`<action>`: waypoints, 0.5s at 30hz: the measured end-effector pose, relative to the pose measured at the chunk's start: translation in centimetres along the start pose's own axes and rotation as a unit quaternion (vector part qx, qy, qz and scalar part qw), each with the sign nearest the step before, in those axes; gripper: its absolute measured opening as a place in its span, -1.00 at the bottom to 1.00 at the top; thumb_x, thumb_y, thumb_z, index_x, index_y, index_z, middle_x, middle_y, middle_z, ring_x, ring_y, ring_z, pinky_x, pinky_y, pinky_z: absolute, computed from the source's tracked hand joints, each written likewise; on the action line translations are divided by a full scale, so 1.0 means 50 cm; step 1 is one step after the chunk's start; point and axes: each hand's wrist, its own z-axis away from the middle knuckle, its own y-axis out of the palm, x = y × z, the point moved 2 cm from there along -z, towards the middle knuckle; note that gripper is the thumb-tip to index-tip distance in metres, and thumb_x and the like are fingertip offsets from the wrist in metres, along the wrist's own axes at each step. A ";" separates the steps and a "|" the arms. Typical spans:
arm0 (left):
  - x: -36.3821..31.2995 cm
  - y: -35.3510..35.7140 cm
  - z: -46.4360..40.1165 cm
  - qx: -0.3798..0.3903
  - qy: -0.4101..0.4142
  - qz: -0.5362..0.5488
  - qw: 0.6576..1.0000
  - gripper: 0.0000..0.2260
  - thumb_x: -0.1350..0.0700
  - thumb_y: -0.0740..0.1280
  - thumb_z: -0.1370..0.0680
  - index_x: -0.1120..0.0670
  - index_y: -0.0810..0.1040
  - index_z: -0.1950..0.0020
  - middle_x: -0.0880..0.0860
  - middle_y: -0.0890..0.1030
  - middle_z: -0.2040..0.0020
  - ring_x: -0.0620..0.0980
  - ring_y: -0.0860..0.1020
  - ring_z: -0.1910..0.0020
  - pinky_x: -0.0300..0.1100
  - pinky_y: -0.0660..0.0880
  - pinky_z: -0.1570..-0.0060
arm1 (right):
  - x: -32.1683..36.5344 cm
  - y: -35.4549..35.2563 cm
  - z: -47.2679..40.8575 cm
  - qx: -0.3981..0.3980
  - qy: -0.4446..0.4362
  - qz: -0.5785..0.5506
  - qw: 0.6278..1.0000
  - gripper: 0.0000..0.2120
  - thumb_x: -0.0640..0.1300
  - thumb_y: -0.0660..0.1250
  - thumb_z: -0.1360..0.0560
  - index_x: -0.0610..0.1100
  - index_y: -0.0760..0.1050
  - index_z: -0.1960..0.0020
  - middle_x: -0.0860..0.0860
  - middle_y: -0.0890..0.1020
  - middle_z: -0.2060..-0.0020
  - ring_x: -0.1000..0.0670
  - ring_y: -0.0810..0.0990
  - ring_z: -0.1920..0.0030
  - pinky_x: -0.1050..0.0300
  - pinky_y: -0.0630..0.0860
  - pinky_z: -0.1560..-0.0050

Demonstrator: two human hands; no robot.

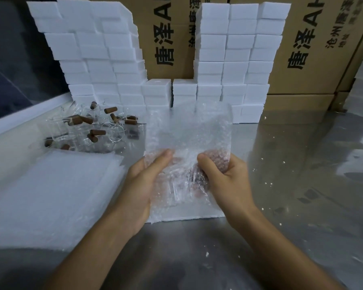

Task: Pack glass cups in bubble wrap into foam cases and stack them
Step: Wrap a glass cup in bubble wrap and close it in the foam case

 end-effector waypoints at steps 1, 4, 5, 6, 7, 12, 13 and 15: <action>0.002 -0.001 0.000 -0.019 -0.005 -0.011 1.000 -0.69 -0.05 0.38 -0.51 0.07 0.66 -0.17 0.04 0.69 -0.12 0.02 0.64 -0.16 0.04 0.52 -0.21 | 0.001 0.001 0.001 0.005 0.005 -0.001 1.000 -0.76 -0.23 0.38 -0.53 -0.24 0.47 0.30 -0.01 0.51 0.48 0.07 0.45 0.47 0.24 0.42 0.46; 0.001 -0.008 -0.003 -0.047 -0.008 -0.012 0.999 -0.78 -0.02 0.30 -0.61 0.02 0.69 -0.07 0.01 0.72 -0.04 -0.01 0.68 -0.06 -0.02 0.55 -0.08 | 0.007 -0.001 0.003 0.001 0.011 -0.014 1.000 -0.91 -0.17 0.39 -0.53 -0.11 0.48 0.05 0.07 0.64 0.37 0.08 0.58 0.41 0.22 0.49 0.44; -0.001 -0.009 -0.004 -0.052 -0.008 -0.011 0.999 -0.79 -0.02 0.28 -0.62 0.01 0.70 -0.05 0.00 0.72 -0.02 -0.02 0.68 -0.03 -0.03 0.55 -0.04 | 0.008 -0.006 0.003 -0.020 -0.005 0.004 1.000 -0.82 -0.12 0.41 -0.53 -0.02 0.43 -0.05 0.09 0.68 0.23 0.06 0.65 0.32 0.17 0.53 0.40; -0.002 -0.013 -0.005 -0.058 -0.006 -0.014 0.998 -0.78 -0.02 0.27 -0.62 0.00 0.70 -0.04 0.00 0.73 0.00 -0.03 0.69 -0.01 -0.03 0.55 -0.03 | 0.011 -0.014 0.002 -0.043 -0.044 0.041 0.997 -0.74 -0.08 0.43 -0.51 0.07 0.38 -0.09 0.13 0.67 0.09 0.06 0.67 0.22 0.17 0.54 0.33; -0.003 -0.015 -0.005 -0.062 -0.005 -0.015 0.998 -0.78 -0.01 0.27 -0.63 0.01 0.70 -0.04 0.01 0.73 0.01 -0.02 0.69 0.00 -0.02 0.56 -0.03 | 0.017 -0.021 0.001 -0.063 -0.103 0.092 0.988 -0.67 -0.06 0.43 -0.50 0.13 0.33 -0.12 0.18 0.61 -0.02 0.09 0.65 0.10 0.21 0.53 0.26; -0.004 -0.011 -0.002 -0.051 0.003 -0.007 0.999 -0.78 -0.04 0.25 -0.63 -0.02 0.67 -0.08 0.01 0.73 0.00 0.02 0.70 0.01 -0.03 0.64 0.11 | 0.035 -0.025 0.005 -0.032 -0.325 0.282 0.902 -0.62 -0.05 0.37 -0.53 -0.13 0.49 -0.31 -0.04 0.35 -0.45 0.04 0.36 -0.43 0.18 0.38 -0.34; -0.005 -0.009 -0.001 -0.047 0.007 -0.007 0.999 -0.78 -0.06 0.25 -0.63 -0.04 0.66 -0.10 0.00 0.72 -0.02 0.01 0.70 0.00 -0.03 0.64 0.10 | 0.033 -0.020 0.007 -0.010 -0.322 0.301 0.898 -0.59 0.01 0.33 -0.55 -0.13 0.49 -0.34 -0.03 0.38 -0.45 0.03 0.33 -0.46 0.11 0.34 -0.40; -0.008 -0.005 0.001 -0.036 0.015 0.000 0.999 -0.77 -0.08 0.24 -0.63 -0.08 0.64 -0.15 -0.03 0.71 -0.06 0.00 0.68 -0.05 0.00 0.61 0.02 | 0.030 -0.013 0.012 0.029 -0.270 0.308 0.912 -0.52 0.13 0.24 -0.56 -0.07 0.44 -0.41 0.06 0.48 -0.37 0.07 0.39 -0.42 -0.02 0.37 -0.38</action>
